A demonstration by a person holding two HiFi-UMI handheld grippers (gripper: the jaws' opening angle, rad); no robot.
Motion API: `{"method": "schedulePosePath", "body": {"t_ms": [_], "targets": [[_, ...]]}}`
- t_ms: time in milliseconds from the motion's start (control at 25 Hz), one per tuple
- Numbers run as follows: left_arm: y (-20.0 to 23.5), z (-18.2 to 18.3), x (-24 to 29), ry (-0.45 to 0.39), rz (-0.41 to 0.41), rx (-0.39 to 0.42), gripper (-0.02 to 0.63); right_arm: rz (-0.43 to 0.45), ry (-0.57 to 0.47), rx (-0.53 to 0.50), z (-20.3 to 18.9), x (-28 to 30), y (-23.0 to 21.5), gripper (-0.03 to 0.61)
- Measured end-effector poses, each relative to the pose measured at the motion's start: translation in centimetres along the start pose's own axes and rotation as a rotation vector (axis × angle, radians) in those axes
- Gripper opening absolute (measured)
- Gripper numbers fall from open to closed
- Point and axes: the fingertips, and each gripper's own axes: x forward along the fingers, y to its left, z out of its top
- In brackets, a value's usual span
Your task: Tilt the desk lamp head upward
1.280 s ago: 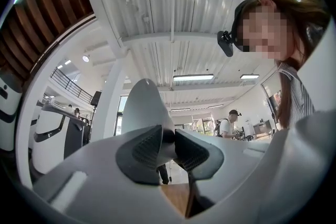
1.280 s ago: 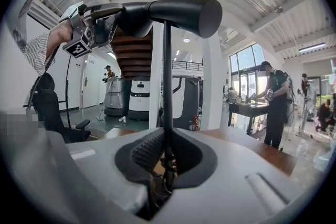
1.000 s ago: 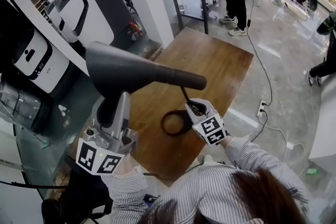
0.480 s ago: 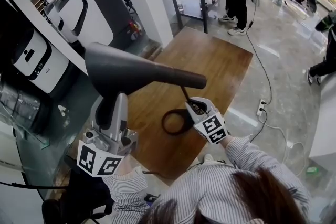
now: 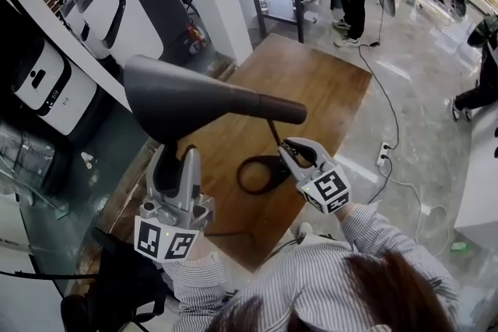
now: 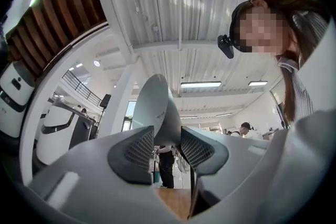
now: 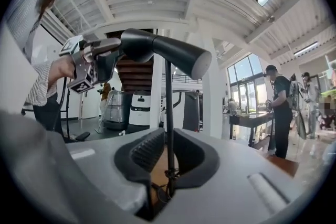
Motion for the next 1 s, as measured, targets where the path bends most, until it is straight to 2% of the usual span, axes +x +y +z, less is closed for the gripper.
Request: {"method": "schedulePosePath", "body": {"t_ms": [120, 280, 480, 560, 720, 840, 1000], "targets": [[0.2, -2.1, -0.9, 0.036, 0.035, -0.03, 0.158, 0.013, -0.012, 0.004, 0.6, -1.2, 0.8, 0.046], [-1.2, -6.2, -1.8, 0.12, 0.011, -0.095, 0.152, 0.025, 0.0, 0.005, 0.5, -2.5, 1.8, 0.044], [-4.5, -13.2, -2.1, 0.193, -0.022, -0.237, 0.072, 0.054, 0.008, 0.042, -0.3, -3.7, 3.2, 0.031], [-5.9, -15.6, -2.2, 0.216, -0.024, -0.28, 0.067, 0.064, 0.011, 0.055, -0.3, -4.0, 3.7, 0.017], [-9.2, -19.3, -2.2, 0.316, -0.068, -0.223, 0.033, 0.089, 0.011, 0.077, -0.2, -4.8, 4.2, 0.0], [-11.3, -20.7, -2.1, 0.365, -0.116, -0.235, 0.006, 0.088, 0.014, 0.073, -0.1, -5.2, 4.0, 0.0], [-12.5, -21.9, -2.1, 0.411, -0.138, -0.261, 0.006, 0.076, 0.025, 0.052, -0.3, -5.4, 3.7, 0.0]]}}
